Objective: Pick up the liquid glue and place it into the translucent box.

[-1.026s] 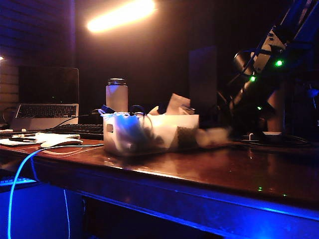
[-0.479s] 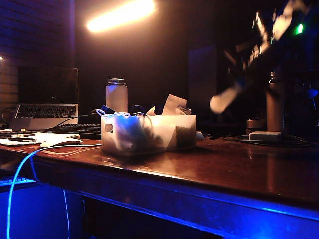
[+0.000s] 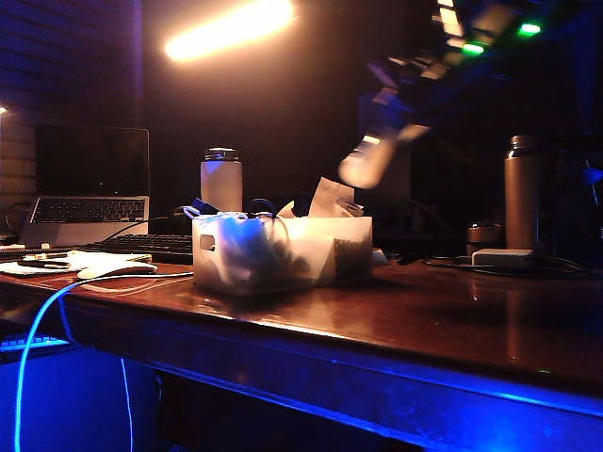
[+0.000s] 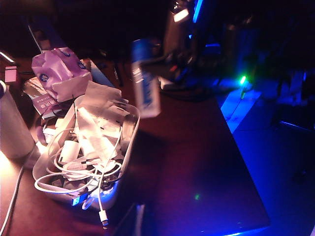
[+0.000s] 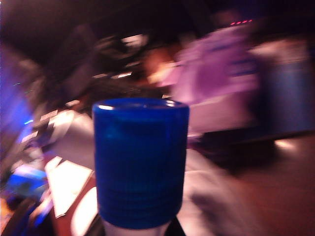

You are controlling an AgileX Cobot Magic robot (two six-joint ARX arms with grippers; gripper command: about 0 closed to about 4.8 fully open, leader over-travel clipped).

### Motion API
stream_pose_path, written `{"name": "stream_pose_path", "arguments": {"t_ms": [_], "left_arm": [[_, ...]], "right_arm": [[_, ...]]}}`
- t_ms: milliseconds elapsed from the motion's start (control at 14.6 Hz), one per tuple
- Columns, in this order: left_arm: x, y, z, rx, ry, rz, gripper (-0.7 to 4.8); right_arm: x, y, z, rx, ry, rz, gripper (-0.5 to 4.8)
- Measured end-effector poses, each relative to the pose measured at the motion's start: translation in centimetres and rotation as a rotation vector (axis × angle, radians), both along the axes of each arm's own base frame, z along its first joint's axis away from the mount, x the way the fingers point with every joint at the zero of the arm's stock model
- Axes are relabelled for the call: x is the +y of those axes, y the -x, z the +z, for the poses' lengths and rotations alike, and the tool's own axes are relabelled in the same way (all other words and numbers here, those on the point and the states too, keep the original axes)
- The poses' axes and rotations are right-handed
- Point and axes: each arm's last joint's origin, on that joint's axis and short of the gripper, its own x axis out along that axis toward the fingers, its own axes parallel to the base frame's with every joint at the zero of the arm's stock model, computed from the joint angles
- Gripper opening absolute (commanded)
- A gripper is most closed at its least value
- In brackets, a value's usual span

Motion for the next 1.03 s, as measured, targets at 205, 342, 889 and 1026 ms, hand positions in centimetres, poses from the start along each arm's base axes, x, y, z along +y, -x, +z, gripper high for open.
{"name": "stream_pose_path", "arguments": {"t_ms": [205,342,889,1026], "left_arm": [[0.0,0.0,0.0,-0.001,0.0,0.0,-0.05],[0.0,0.0,0.0,0.0,0.0,0.0,-0.05],[0.0,0.0,0.0,0.0,0.0,0.0,-0.05],[0.0,0.0,0.0,0.0,0.0,0.0,-0.05]], "right_arm": [[3.4,0.5,0.1,-0.059,-0.063,-0.003,0.77],[5.0,0.2,-0.9,-0.073,-0.119,-0.003,0.77],[8.6,-0.7,-6.6,0.056,-0.271,-0.013,2.25],[8.7,-0.6,-6.8,0.063,-0.269,-0.012,3.69]]}}
